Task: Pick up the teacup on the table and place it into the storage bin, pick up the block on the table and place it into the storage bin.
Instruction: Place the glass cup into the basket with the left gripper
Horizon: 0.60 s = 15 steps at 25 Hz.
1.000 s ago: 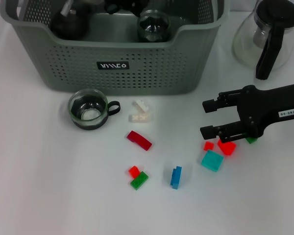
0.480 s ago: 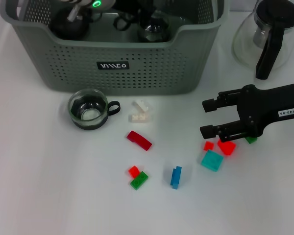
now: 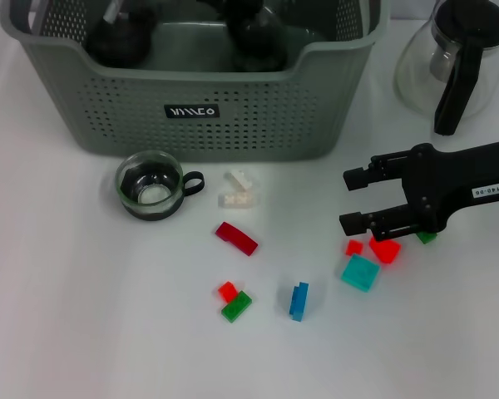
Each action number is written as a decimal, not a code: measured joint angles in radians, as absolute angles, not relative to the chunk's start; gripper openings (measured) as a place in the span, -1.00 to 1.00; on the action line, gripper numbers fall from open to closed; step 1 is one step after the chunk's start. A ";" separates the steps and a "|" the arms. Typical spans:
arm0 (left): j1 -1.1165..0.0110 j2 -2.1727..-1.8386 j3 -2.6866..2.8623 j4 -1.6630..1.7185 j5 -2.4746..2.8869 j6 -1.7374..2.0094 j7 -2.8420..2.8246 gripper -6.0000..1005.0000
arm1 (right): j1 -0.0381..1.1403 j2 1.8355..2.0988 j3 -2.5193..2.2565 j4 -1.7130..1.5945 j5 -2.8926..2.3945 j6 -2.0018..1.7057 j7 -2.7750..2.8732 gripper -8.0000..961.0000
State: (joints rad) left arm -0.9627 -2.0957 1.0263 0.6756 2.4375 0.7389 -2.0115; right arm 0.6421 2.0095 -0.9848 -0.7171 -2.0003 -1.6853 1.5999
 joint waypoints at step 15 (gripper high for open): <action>-0.808 -2.078 0.956 1.063 2.350 1.062 -2.127 0.67 | 0.639 2.005 -0.983 -0.722 -2.000 -1.691 1.589 0.66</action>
